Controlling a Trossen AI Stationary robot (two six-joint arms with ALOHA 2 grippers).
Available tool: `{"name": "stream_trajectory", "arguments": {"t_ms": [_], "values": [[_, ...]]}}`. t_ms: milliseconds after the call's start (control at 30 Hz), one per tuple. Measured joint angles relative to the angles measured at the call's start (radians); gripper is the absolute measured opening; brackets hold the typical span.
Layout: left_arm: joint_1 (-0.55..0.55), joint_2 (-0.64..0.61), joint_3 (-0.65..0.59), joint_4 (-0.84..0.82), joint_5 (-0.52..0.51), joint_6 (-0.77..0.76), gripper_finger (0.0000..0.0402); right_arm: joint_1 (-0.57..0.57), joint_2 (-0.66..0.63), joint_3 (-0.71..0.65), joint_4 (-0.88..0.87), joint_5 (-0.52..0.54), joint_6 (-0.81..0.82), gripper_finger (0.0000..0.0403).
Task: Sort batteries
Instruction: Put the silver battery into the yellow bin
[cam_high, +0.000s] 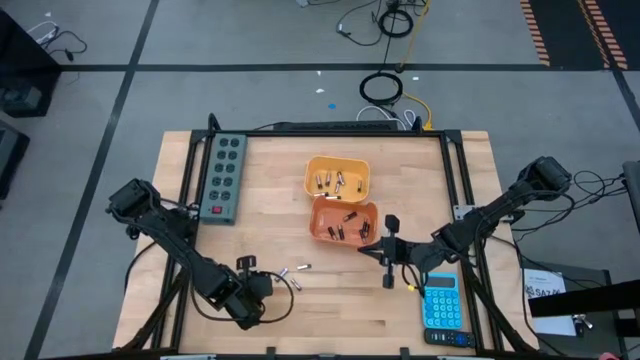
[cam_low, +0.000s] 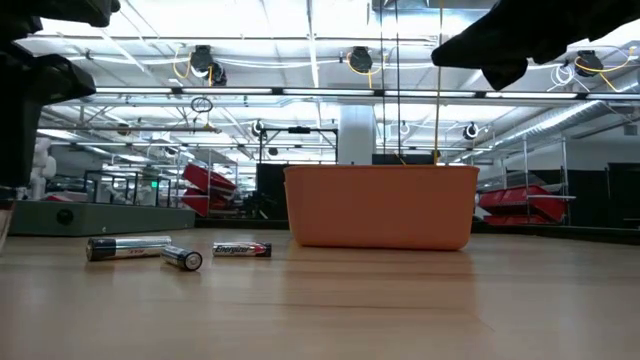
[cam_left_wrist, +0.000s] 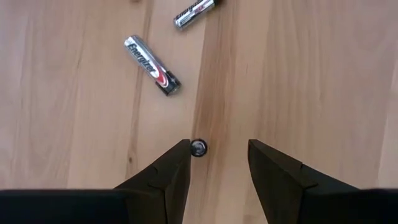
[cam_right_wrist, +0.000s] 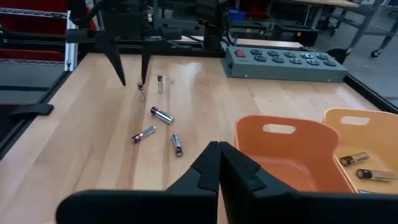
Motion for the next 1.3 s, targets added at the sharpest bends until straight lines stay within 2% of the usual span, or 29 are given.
{"name": "stream_trajectory", "arguments": {"t_ms": [267,433,667,933,1300], "values": [[0.011,0.004,0.0,0.0,-0.054,0.01,0.0169,0.012,0.0,0.0,0.003,0.0,0.0,0.0],[0.026,0.041,0.0,0.032,-0.053,0.01,0.0169,0.013,0.0,0.0,0.003,-0.001,0.004,0.0],[0.025,0.101,0.0,0.066,-0.023,-0.118,0.0169,0.024,0.0,0.0,0.005,-0.002,0.007,0.0],[0.036,0.177,0.006,0.074,-0.022,-0.15,0.0169,0.025,0.0,0.0,0.011,-0.002,0.008,0.0],[0.082,0.193,0.005,0.076,0.003,-0.279,0.0169,0.025,0.001,0.0,0.011,-0.002,0.018,0.0]]}}
